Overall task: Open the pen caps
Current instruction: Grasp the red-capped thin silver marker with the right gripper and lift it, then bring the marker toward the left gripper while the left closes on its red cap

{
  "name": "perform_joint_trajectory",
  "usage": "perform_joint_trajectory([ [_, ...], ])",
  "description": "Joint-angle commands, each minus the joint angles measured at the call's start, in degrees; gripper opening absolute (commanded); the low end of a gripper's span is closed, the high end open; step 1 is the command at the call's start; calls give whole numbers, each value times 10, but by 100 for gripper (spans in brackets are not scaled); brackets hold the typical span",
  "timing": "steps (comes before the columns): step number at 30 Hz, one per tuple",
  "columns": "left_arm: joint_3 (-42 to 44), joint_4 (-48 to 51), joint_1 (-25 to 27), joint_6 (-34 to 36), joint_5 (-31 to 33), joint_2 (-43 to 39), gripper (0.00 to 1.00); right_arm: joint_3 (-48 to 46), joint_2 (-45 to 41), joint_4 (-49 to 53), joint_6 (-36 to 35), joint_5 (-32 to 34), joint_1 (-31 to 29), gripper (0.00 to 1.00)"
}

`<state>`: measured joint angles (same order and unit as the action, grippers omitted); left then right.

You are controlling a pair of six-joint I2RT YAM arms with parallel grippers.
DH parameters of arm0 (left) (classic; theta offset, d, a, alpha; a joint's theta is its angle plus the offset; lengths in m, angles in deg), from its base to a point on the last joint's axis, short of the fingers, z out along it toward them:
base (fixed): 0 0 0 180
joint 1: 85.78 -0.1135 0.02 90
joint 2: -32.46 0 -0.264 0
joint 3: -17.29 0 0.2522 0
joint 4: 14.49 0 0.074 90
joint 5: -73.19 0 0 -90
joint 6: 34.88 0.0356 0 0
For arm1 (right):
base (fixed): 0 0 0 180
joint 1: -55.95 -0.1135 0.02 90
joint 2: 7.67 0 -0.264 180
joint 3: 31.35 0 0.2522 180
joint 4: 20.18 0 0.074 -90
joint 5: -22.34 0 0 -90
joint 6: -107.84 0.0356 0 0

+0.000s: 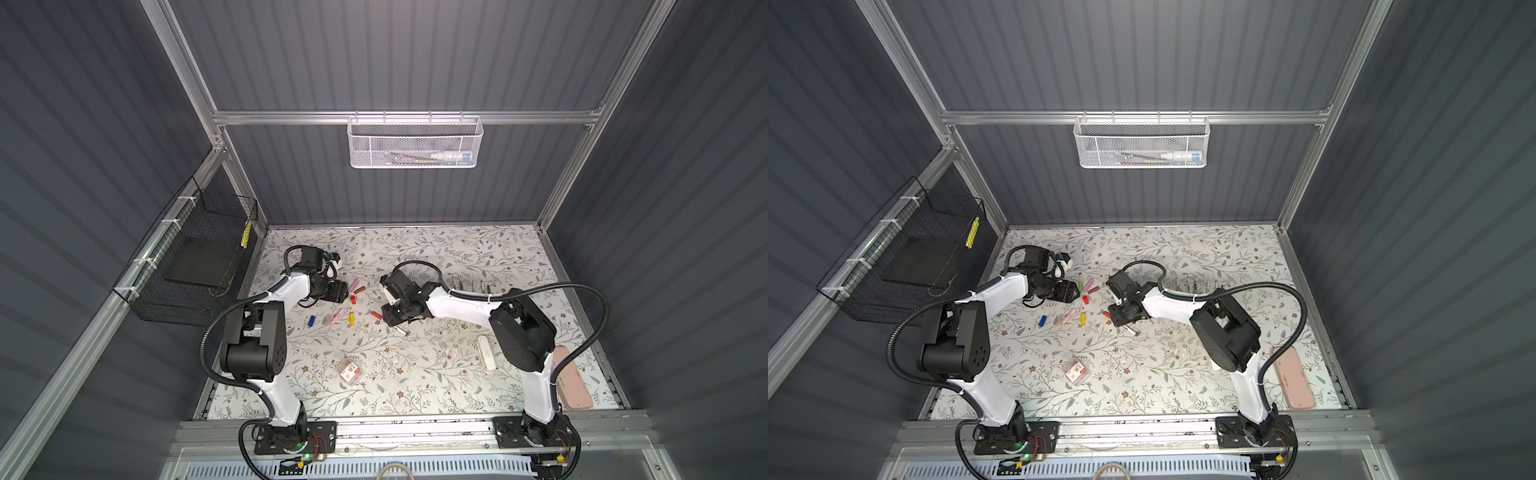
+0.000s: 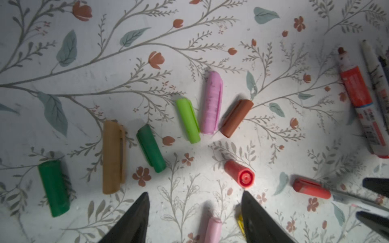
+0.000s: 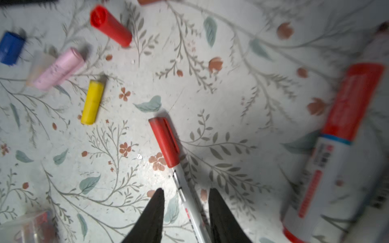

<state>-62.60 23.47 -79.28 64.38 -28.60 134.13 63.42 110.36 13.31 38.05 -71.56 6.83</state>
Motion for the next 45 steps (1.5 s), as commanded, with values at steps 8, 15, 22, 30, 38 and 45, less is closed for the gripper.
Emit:
perform_joint_trajectory([
  [8,-20,31,12,-5,22,2,71,2,23,35,-21,-1,-1,35],
  [15,-4,24,12,4,14,-49,73,-15,10,45,-30,34,-1,19],
  [22,6,20,12,11,10,-84,75,-1,20,66,-46,58,-1,10],
  [30,-1,24,12,5,-22,-105,77,-1,-6,59,-59,68,3,1],
  [38,-52,24,13,-70,-173,-121,76,-40,-88,-15,-38,26,27,0],
  [45,13,-200,17,-275,-340,-114,72,-76,-150,-100,-8,6,42,0],
])
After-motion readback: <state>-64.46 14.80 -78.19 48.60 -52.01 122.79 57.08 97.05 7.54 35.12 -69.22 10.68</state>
